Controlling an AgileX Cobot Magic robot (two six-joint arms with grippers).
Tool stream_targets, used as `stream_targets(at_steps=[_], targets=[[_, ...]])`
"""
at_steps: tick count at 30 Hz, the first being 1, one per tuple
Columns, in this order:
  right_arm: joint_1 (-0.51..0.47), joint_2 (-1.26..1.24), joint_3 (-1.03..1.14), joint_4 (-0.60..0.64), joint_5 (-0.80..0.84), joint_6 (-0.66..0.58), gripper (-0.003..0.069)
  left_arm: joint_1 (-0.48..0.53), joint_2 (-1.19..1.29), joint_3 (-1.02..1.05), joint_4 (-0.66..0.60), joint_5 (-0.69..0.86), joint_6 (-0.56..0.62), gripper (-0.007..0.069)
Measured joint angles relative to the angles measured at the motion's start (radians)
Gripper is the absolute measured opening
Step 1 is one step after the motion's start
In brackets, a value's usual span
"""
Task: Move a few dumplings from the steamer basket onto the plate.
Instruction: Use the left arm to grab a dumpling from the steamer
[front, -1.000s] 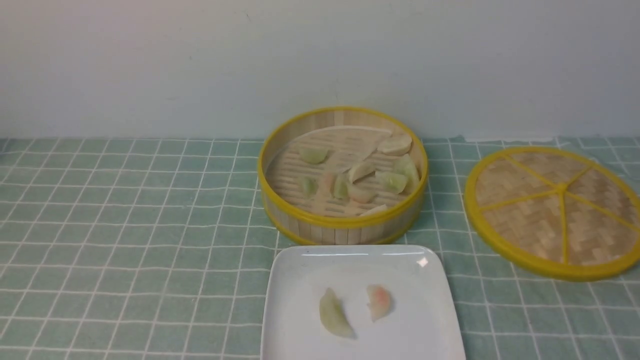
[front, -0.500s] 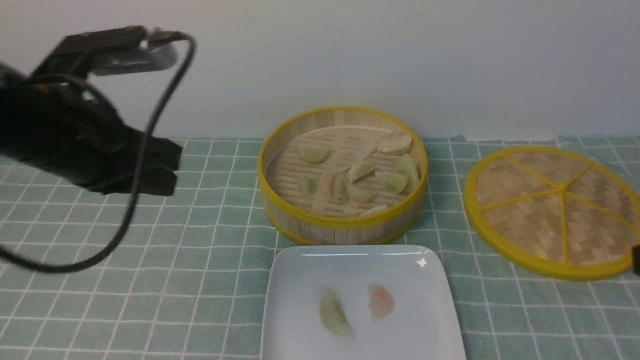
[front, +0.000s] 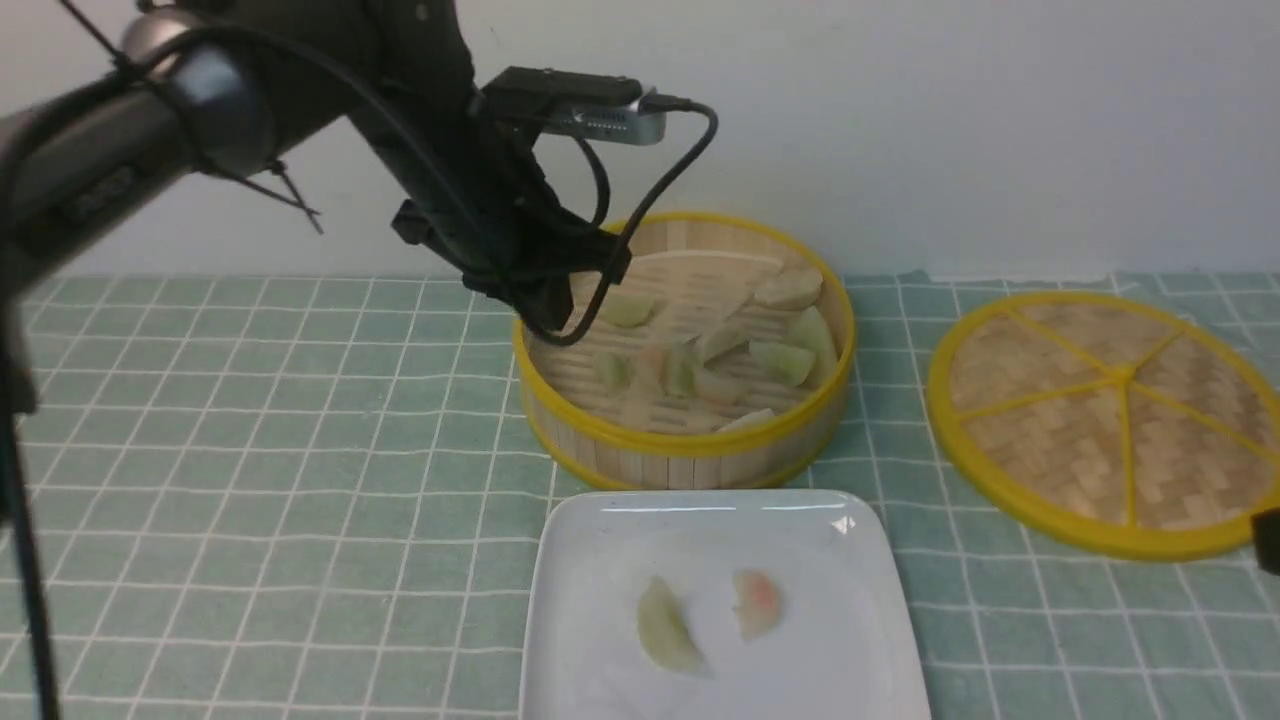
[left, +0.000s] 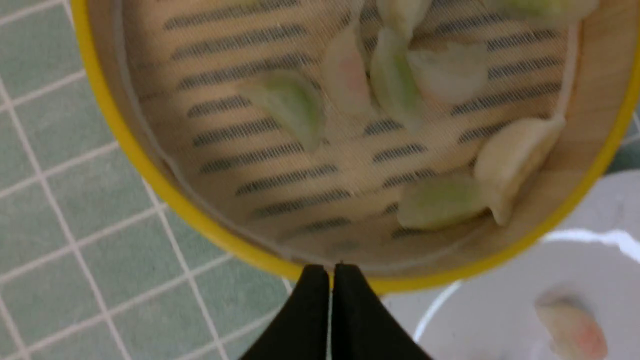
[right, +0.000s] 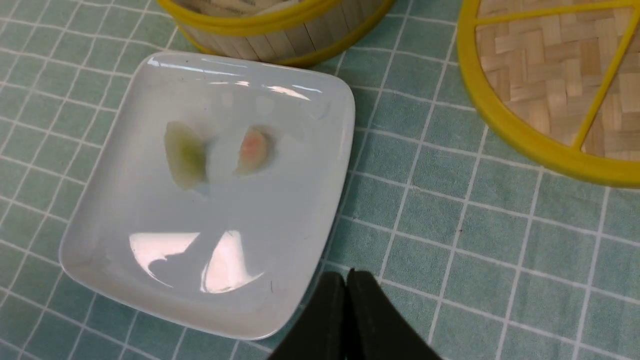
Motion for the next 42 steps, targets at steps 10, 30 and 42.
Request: stream_targets(at_steps=[10, 30, 42], targets=[[0.000, 0.000, 0.000, -0.003, -0.027, 0.000, -0.0012, 0.000, 0.266, -0.215, 0.010, -0.059, 0.059, 0.0217], [0.000, 0.000, 0.000, -0.041, -0.030, 0.000, -0.0012, -0.008, 0.346, -0.230, 0.027, -0.096, 0.130, 0.0199], [0.000, 0.000, 0.000, -0.041, -0.011, 0.000, -0.0012, -0.075, 0.279, -0.280, 0.225, 0.058, 0.104, 0.0011]])
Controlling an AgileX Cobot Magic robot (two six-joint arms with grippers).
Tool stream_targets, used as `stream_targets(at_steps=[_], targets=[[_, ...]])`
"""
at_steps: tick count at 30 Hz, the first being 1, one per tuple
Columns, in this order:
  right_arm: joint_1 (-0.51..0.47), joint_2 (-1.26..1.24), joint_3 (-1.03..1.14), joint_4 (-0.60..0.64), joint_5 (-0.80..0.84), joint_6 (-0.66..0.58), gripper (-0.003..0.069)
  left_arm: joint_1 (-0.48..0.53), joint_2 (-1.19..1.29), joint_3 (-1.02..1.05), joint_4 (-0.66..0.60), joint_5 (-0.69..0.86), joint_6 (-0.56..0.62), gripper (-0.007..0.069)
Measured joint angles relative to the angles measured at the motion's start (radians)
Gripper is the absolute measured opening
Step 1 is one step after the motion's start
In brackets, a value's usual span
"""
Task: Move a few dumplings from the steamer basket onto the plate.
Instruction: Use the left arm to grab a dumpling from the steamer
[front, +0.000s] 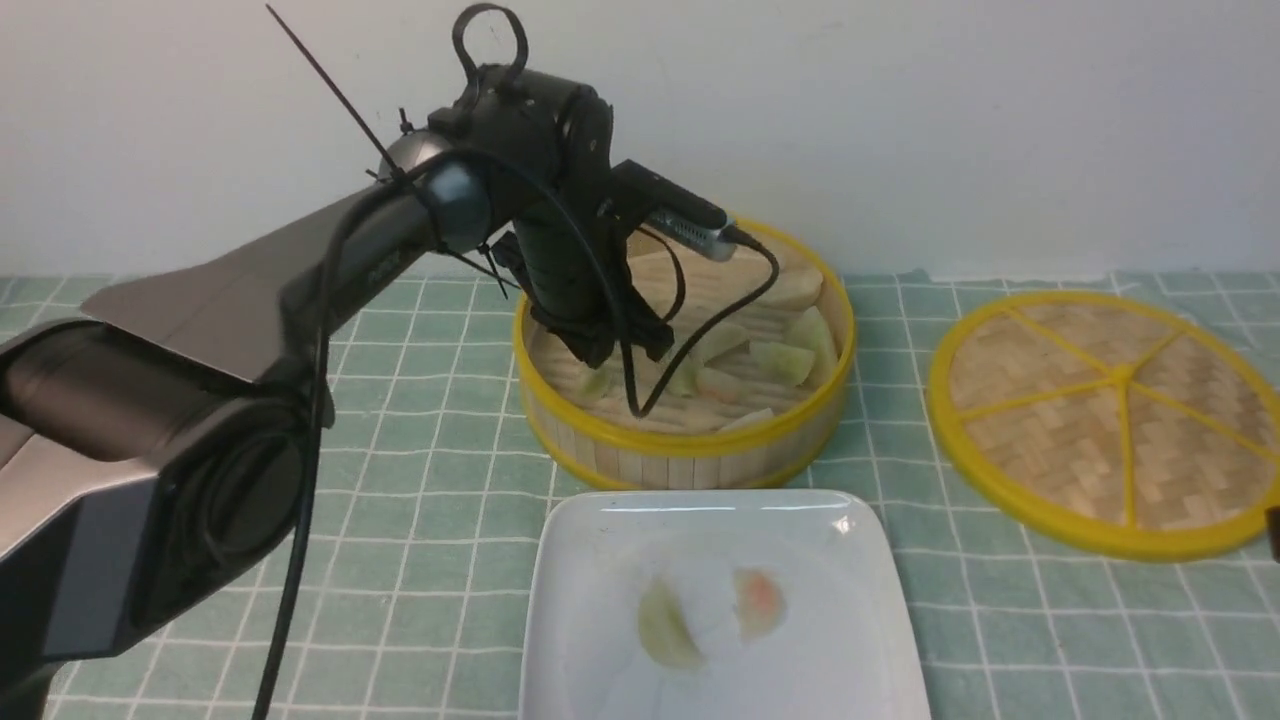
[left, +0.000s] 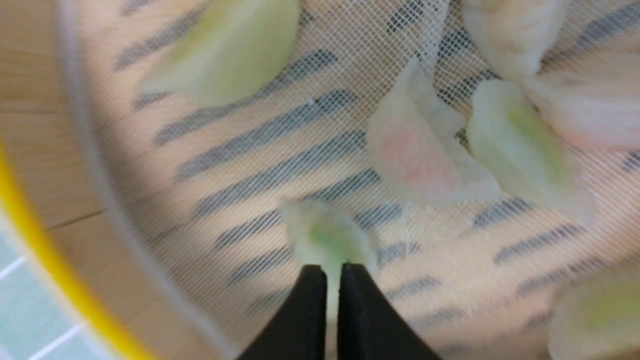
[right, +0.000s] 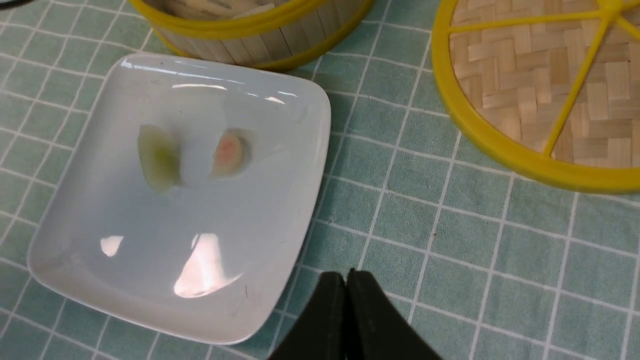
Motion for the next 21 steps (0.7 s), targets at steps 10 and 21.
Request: stream_targets(at_steps=[10, 21], targets=[[0.000, 0.000, 0.000, 0.014, 0.013, 0.001, -0.0012, 0.001, -0.098, -0.029, -0.019, 0.071, -0.005, -0.0006], [0.000, 0.000, 0.000, 0.019, 0.014, 0.003, -0.0012, 0.001, 0.047, -0.028, -0.017, -0.021, -0.033, 0.0264]])
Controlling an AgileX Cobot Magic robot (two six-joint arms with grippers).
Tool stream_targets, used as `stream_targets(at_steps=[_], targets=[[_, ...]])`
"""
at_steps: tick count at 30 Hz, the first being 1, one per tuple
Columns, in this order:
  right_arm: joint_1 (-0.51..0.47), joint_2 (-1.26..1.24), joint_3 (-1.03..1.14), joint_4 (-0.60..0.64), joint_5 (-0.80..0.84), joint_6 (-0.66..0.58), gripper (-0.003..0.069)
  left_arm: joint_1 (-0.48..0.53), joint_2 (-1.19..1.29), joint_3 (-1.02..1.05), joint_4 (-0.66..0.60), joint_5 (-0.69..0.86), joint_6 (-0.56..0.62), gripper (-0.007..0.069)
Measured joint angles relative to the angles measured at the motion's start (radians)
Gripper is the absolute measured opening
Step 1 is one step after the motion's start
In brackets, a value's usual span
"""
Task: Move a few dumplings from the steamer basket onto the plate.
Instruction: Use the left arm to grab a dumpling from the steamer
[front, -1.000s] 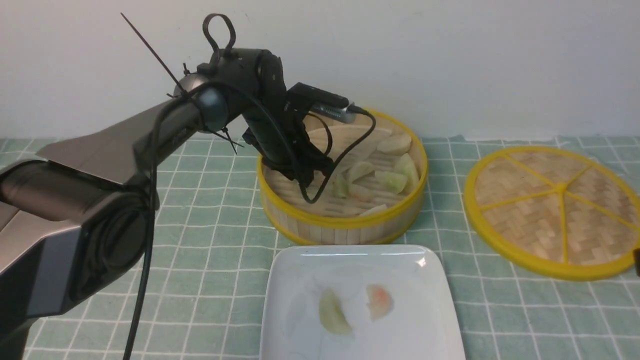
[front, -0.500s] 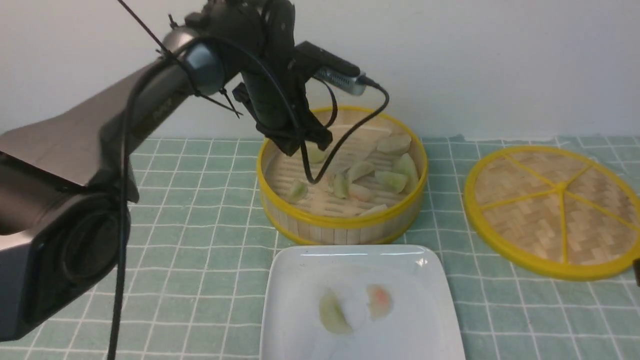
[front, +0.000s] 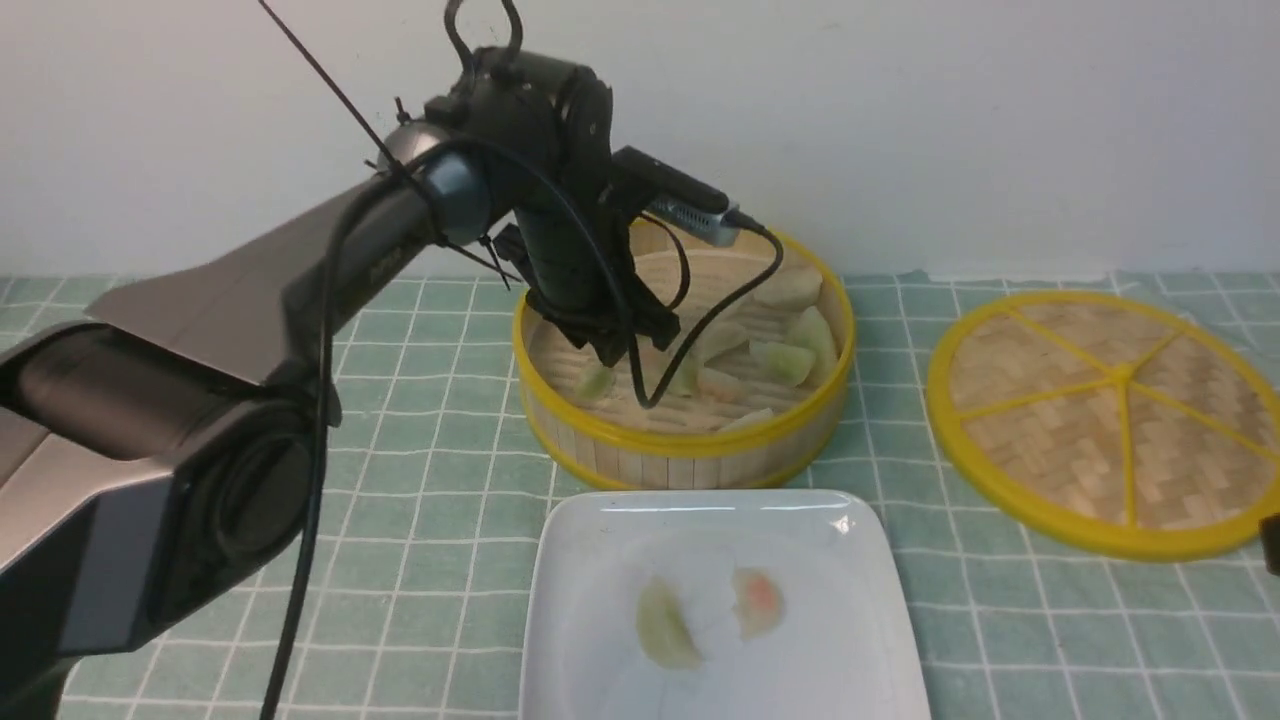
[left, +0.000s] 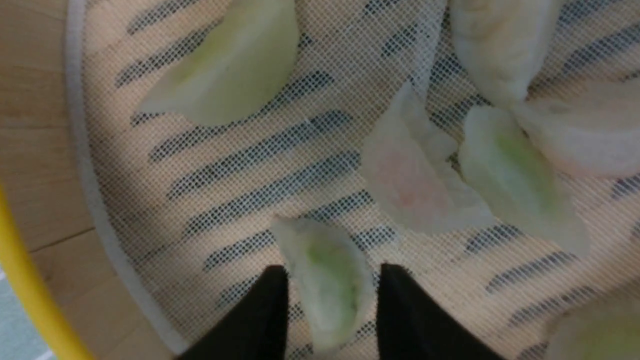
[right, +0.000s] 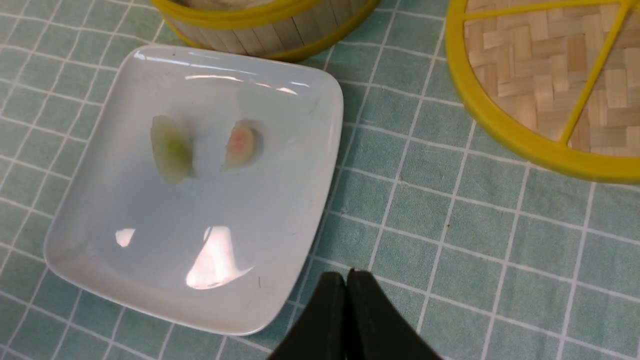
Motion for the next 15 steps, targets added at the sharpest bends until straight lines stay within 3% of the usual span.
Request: stream_targets(at_steps=[2, 6, 10, 12, 15], targets=[[0.000, 0.000, 0.000, 0.000, 0.000, 0.000, -0.0012, 0.000, 0.022, 0.000, 0.014, -0.021, -0.049, 0.0387], [0.000, 0.000, 0.000, 0.000, 0.000, 0.000, -0.0012, 0.000, 0.050, 0.000, 0.016, -0.022, -0.087, 0.0446], [0.000, 0.000, 0.000, 0.000, 0.000, 0.004, -0.0012, 0.000, 0.059, 0.000, 0.001, -0.013, -0.098, 0.0329], [0.000, 0.000, 0.000, 0.000, 0.000, 0.009, -0.0012, -0.001, 0.058, -0.005, -0.005, -0.001, -0.102, 0.0182], [0.000, 0.000, 0.000, 0.000, 0.000, 0.011, -0.0012, -0.001, 0.040, -0.039, 0.000, 0.077, -0.100, 0.0194]])
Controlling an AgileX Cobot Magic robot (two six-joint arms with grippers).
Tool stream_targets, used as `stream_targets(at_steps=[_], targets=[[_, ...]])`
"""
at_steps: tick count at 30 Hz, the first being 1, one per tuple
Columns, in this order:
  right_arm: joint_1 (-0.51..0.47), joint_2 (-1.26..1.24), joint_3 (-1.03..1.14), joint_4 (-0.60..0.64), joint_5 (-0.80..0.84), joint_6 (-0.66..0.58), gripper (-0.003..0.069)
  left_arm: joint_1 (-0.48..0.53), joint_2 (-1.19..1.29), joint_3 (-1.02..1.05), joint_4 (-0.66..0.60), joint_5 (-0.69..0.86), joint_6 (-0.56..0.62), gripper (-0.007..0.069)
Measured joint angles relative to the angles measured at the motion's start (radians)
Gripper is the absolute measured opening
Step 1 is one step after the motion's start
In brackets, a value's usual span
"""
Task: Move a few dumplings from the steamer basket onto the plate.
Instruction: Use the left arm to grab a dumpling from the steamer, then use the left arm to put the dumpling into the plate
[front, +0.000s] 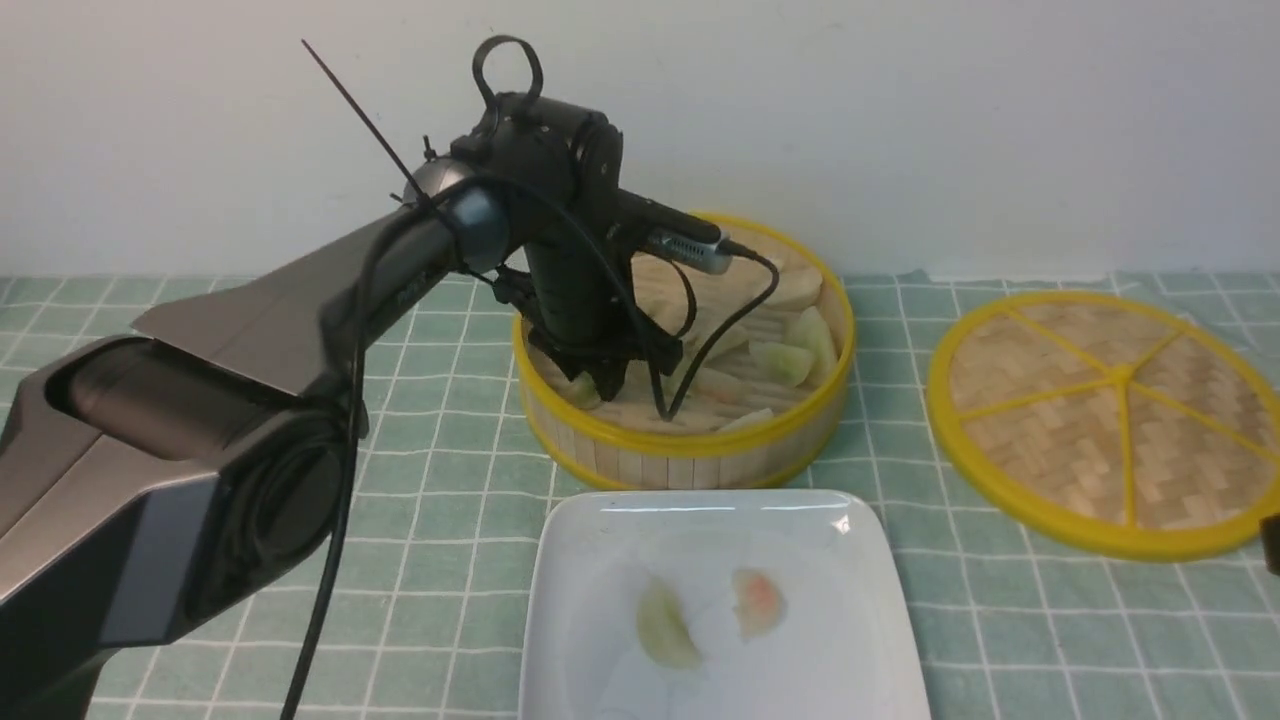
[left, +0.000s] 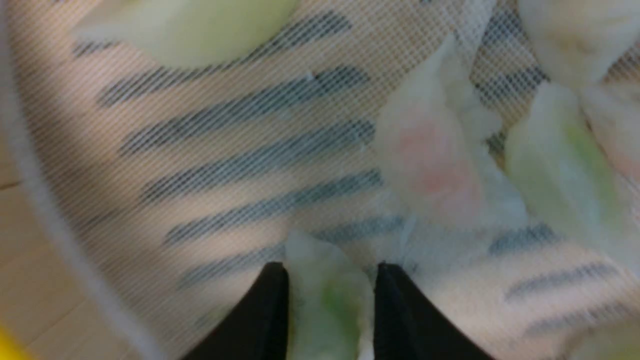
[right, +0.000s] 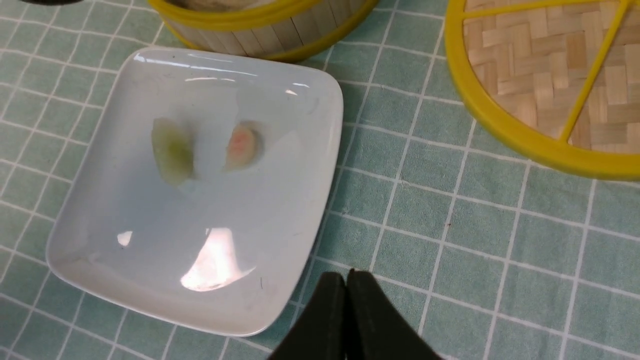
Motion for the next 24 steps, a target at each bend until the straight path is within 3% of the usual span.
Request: stream_targets(at_steps=[7, 12, 20, 24], targets=[[0.000, 0.000, 0.000, 0.000, 0.000, 0.000, -0.0012, 0.001, -0.158, -0.078, -0.036, 0.017, 0.021, 0.0194], [0.000, 0.000, 0.000, 0.000, 0.000, 0.000, -0.0012, 0.001, -0.324, -0.024, -0.169, 0.020, 0.043, 0.0194], [0.000, 0.000, 0.000, 0.000, 0.000, 0.001, -0.0012, -0.088, -0.490, 0.481, -0.203, 0.021, 0.049, 0.0194], [0.000, 0.000, 0.000, 0.000, 0.000, 0.001, -0.0012, -0.143, -0.482, 0.630, -0.207, 0.020, 0.052, 0.0194]])
